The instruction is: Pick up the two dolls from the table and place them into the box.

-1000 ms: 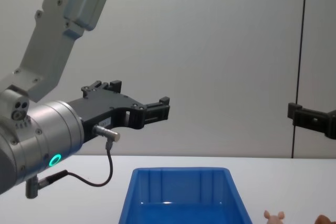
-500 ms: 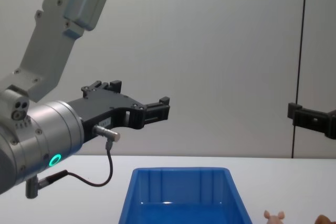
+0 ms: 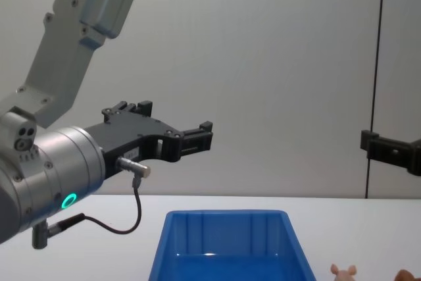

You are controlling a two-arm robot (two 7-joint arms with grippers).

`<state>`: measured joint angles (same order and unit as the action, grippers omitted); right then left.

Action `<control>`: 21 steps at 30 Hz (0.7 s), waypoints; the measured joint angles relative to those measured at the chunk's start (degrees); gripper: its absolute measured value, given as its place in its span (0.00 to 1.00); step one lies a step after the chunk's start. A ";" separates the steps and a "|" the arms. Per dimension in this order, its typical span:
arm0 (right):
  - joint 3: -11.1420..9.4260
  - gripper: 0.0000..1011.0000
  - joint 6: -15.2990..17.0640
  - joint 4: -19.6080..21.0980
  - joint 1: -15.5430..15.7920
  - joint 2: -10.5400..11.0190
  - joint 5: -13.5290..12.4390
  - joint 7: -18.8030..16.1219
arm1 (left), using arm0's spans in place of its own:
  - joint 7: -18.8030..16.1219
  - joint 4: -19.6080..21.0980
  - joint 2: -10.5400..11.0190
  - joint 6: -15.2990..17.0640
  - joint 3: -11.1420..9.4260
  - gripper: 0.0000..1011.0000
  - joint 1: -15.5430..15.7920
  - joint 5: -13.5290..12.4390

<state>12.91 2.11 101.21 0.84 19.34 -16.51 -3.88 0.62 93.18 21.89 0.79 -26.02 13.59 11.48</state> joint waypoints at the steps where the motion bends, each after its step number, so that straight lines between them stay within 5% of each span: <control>1: -0.01 0.99 0.10 0.00 0.01 0.02 -0.03 -0.02 | 0.00 0.00 0.00 0.00 0.00 0.99 0.00 0.00; 21: -1.21 0.99 8.23 -0.04 1.55 2.12 -0.46 0.10 | 0.00 0.00 0.00 0.00 0.00 0.99 0.00 0.00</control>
<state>11.70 10.33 101.17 2.39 21.46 -16.98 -3.78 0.62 93.18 21.89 0.79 -26.02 13.59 11.48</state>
